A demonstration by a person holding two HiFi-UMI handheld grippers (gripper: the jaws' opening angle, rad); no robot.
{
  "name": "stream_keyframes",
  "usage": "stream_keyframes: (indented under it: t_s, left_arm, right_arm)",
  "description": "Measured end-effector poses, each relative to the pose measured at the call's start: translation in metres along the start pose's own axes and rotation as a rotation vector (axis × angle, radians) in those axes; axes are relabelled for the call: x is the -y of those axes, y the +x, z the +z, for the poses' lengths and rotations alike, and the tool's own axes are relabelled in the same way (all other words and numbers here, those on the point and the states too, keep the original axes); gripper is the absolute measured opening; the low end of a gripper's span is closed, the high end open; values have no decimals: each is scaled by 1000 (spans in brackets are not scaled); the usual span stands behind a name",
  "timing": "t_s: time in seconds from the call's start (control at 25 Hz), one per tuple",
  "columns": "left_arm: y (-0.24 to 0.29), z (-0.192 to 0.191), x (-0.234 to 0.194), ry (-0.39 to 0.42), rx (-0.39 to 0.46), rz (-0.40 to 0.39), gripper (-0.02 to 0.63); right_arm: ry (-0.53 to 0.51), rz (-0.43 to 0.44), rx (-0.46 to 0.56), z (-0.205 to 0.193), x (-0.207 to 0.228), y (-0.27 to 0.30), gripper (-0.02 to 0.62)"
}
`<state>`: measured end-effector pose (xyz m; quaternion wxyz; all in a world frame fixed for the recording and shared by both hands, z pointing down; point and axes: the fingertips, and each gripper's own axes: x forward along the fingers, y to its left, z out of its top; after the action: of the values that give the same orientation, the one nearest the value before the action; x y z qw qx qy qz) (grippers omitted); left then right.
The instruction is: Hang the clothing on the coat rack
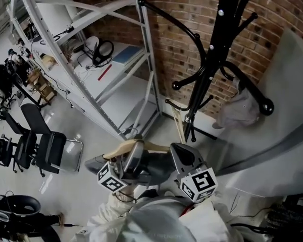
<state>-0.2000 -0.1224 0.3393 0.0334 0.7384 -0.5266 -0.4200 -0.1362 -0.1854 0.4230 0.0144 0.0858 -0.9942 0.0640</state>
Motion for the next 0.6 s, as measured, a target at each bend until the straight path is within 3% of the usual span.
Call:
stream_keyframes:
  t_s: [0.6]
  left_arm:
    - [36,-2,-50,-234,-135,-213,103]
  right_arm:
    - [-16,-333,31,8,27,20,25]
